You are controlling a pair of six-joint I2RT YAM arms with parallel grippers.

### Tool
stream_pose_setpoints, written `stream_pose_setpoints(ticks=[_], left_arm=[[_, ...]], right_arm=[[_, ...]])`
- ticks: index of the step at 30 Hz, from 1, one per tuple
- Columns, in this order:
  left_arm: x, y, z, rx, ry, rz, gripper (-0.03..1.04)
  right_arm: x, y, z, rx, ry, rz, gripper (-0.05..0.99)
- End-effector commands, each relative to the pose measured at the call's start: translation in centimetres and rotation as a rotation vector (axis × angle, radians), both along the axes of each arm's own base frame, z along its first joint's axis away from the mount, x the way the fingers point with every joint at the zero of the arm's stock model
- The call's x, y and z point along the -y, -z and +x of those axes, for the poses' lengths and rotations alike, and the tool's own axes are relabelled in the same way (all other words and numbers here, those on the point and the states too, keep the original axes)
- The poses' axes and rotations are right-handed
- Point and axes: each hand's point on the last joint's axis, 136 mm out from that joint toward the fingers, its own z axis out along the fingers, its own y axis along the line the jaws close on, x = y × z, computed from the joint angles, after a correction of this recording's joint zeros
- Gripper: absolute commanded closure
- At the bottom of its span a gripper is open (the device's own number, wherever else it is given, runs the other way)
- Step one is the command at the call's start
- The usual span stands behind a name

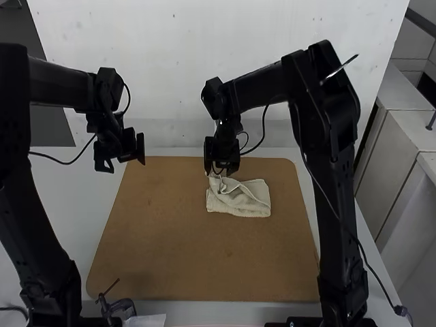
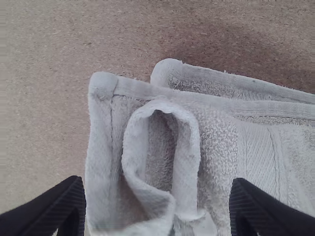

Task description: Fold the towel.

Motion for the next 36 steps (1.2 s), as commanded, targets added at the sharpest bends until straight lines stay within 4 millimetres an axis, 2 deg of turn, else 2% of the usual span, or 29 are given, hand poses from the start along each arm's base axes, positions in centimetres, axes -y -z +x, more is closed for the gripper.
stream_pose_setpoints(ticks=[1,2,4,5,8,12,17,29,36], left_arm=[[-0.1,-0.7,0.1,0.023,0.006,-0.018,0.0],[-0.1,-0.8,0.1,0.024,0.006,-0.02,0.0],[0.0,-0.9,0.1,0.027,0.008,-0.021,0.0],[0.1,-0.9,0.0,0.028,0.012,-0.023,0.0],[0.4,-1.1,-0.1,0.033,0.021,-0.023,0.0],[0.4,-1.1,-0.1,0.034,0.021,-0.023,0.0],[0.4,-1.0,-0.1,0.038,0.02,-0.023,0.0],[0.3,-0.9,-0.1,0.038,0.019,-0.022,0.01],[0.4,-0.7,-0.2,0.038,0.022,-0.022,0.01]], right_arm=[[-0.2,-6.4,0.6,0.107,0.015,0.099,0.4],[0.1,-6.6,0.4,0.107,0.016,0.096,0.53],[1.2,-5.8,0.5,0.108,0.028,0.062,0.84],[1.5,-5.3,0.3,0.101,0.025,0.046,0.92],[2.5,-2.8,-0.1,0.068,0.028,-0.014,0.92],[2.7,0.2,0.0,0.04,0.031,-0.057,0.92],[2.0,2.4,0.3,0.027,0.01,-0.082,0.92],[-0.5,4.9,-0.9,-0.004,-0.052,-0.106,0.92],[-2.4,4.2,-0.9,0.024,-0.081,-0.075,0.92]])
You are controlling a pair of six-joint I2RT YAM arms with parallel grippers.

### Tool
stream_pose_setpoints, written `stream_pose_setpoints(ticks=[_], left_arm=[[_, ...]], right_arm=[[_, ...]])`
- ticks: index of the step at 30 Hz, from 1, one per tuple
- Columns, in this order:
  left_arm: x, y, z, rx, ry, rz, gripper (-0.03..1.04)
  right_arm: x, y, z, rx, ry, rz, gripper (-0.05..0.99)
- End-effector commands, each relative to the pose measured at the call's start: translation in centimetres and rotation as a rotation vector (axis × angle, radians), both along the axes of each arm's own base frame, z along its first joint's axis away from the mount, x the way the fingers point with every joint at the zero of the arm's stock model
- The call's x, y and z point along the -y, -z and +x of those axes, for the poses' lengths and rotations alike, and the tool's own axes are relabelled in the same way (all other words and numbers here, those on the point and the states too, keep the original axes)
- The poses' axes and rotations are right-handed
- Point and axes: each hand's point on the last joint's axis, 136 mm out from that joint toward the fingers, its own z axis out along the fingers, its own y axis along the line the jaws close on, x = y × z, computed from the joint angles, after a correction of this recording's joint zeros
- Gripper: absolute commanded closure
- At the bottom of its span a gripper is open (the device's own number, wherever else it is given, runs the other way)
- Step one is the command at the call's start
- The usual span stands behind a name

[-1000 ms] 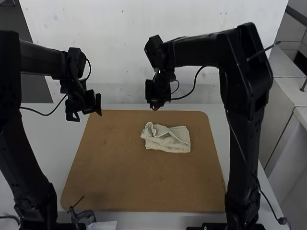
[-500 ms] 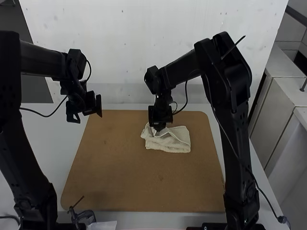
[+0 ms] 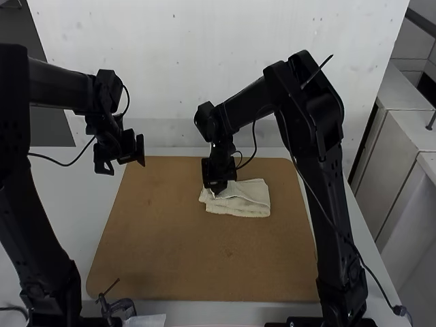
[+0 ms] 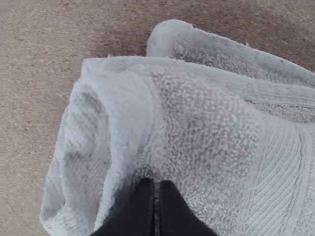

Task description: Fold the towel.

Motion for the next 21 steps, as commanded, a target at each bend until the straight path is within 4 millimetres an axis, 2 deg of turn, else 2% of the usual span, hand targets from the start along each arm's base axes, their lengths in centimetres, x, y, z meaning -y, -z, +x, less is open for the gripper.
stream_pose_setpoints(ticks=[1,7,11,15,16,21], left_arm=[[0.3,-0.9,0.0,0.039,0.02,-0.003,0.01],[0.0,-0.6,-0.2,0.033,0.017,-0.001,0.01],[-0.3,-0.3,-0.3,0.031,0.019,0.003,0.01],[-0.5,0.0,-0.5,0.028,0.02,0.005,0.01],[-0.6,0.0,-0.5,0.028,0.019,0.005,0.01],[-0.9,-0.3,-0.4,0.036,0.013,0.005,0.01]], right_arm=[[-1.9,-0.9,0.5,0.038,-0.032,0.028,0.92],[-3.0,-1.1,0.5,0.055,-0.047,0.049,0.92],[-2.9,-0.5,0.5,0.046,-0.046,0.041,0.92],[-2.8,-0.7,0.8,0.049,-0.04,0.046,0.91],[-2.8,-1.5,0.9,0.062,-0.04,0.056,0.85],[-1.9,-7.7,2.8,0.142,-0.001,0.124,0.09]])
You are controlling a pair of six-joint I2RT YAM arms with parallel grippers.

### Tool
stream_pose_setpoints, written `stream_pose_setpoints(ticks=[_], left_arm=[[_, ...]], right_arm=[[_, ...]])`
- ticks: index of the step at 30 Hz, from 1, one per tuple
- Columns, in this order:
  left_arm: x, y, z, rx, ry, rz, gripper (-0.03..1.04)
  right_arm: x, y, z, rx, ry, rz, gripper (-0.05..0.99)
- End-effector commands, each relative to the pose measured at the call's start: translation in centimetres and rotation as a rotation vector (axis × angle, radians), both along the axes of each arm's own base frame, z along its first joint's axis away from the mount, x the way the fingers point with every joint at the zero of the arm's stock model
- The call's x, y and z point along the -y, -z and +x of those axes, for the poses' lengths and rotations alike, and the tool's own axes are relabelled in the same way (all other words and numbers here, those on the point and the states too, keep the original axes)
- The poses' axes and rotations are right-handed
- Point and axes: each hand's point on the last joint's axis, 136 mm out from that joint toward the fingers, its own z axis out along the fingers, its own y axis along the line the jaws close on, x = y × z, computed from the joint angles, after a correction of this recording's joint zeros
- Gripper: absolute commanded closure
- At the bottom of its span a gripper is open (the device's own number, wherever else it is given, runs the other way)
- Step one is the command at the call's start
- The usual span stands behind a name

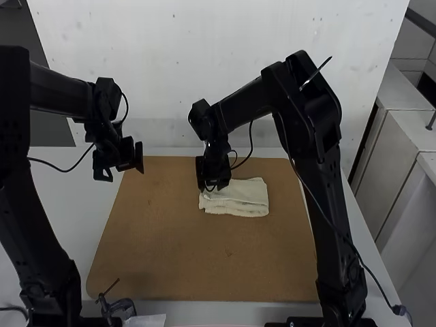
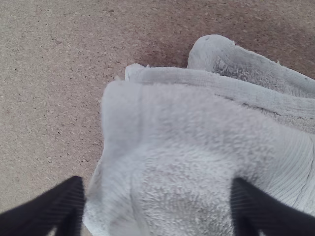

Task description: Fold the towel.

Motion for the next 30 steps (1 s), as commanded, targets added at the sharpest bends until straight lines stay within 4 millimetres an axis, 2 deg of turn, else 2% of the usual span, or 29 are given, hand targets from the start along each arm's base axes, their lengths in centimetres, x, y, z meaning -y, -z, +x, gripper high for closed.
stream_pose_setpoints(ticks=[1,6,8,9,12,17,20,23,27,30], left_arm=[[-0.3,-2.0,0.5,0.059,0.007,-0.003,0.01],[-0.3,-4.3,0.8,0.13,0.016,-0.003,0.01],[-0.3,-5.1,0.8,0.151,0.013,-0.005,0.01],[-0.4,-5.7,0.8,0.167,0.012,-0.003,0.01],[-0.6,-6.8,0.6,0.196,0.017,0.001,0.01],[-0.8,-9.8,-0.5,0.295,0.01,0.01,0.01],[-1.1,-11.6,-1.3,0.359,-0.001,0.009,0.01],[-1.1,-13.5,-2.5,0.429,-0.014,0.001,0.01],[-0.9,-15.5,-4.6,0.527,-0.017,0.022,0.01],[-0.9,-16.5,-5.8,0.579,-0.024,0.024,0.01]], right_arm=[[0.2,-8.2,3.0,0.13,0.038,0.112,0.06],[3.8,-14.7,3.9,0.242,0.087,0.177,0.05],[5.8,-16.2,3.9,0.264,0.116,0.19,-0.04],[6.5,-17.0,3.5,0.281,0.107,0.193,-0.04],[9.4,-18.2,2.5,0.321,0.126,0.186,-0.04],[18.2,-19.2,1.3,0.468,0.259,0.162,-0.04],[22.9,-20.5,-1.1,0.604,0.327,0.114,-0.04],[26.2,-21.3,-4.4,0.721,0.356,0.078,-0.03],[28.8,-22.8,-8.7,0.872,0.39,0.081,-0.03],[29.8,-22.6,-11.0,0.941,0.414,0.085,-0.03]])
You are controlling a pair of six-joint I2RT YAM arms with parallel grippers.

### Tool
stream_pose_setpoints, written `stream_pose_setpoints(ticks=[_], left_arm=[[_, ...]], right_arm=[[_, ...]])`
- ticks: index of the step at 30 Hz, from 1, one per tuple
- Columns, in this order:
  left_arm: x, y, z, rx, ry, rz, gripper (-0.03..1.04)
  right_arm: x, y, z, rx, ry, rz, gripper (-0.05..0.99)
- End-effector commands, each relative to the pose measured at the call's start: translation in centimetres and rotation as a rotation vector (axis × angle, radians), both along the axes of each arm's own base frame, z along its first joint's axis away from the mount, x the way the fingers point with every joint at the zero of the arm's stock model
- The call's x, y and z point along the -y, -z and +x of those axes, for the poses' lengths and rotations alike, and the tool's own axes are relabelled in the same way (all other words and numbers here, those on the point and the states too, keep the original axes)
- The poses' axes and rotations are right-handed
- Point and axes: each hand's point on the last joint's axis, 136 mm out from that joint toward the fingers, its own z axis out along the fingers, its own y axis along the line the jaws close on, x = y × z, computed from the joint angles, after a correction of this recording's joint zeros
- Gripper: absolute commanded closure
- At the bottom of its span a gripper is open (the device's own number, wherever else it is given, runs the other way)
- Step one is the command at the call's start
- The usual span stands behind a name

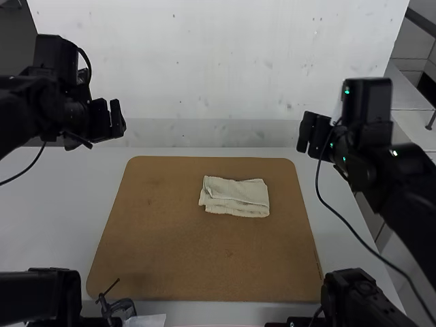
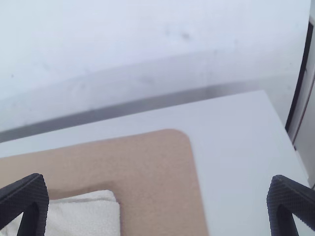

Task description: Fold the towel.

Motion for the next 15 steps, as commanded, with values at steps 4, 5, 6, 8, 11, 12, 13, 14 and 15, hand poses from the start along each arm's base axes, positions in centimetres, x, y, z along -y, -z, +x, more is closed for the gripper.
stream_pose_setpoints(ticks=[4,5,6,8,11,12,13,14,15], left_arm=[[-0.3,-1.9,-2.8,0.124,-0.038,-0.017,0.01],[-0.4,-1.7,-3.1,0.13,-0.043,-0.015,0.01],[-0.6,-1.5,-3.5,0.136,-0.05,-0.009,0.01],[-0.9,-1.6,-4.1,0.164,-0.06,-0.006,0.01],[-1.4,-2.1,-4.8,0.199,-0.083,0.006,0.01],[-1.5,-2.1,-5.0,0.207,-0.083,0.005,0.01],[-1.5,-1.9,-5.1,0.205,-0.083,0.006,0.01],[-1.6,-1.9,-5.4,0.212,-0.089,0.008,0.01],[-1.8,-1.8,-5.6,0.218,-0.097,0.012,0.01]], right_arm=[[2.1,0.9,-3.1,0.11,0.056,-0.049,-0.03],[2.3,1.1,-3.4,0.118,0.063,-0.049,-0.03],[2.5,1.4,-3.6,0.122,0.071,-0.055,-0.03],[3.0,1.6,-3.9,0.14,0.088,-0.068,-0.03],[3.8,1.9,-4.2,0.159,0.119,-0.089,-0.03],[4.0,1.9,-4.3,0.166,0.127,-0.091,-0.03],[4.0,1.9,-4.4,0.177,0.128,-0.092,-0.03],[4.0,1.8,-4.6,0.191,0.126,-0.103,-0.03],[4.0,1.6,-4.7,0.203,0.123,-0.11,-0.03]])
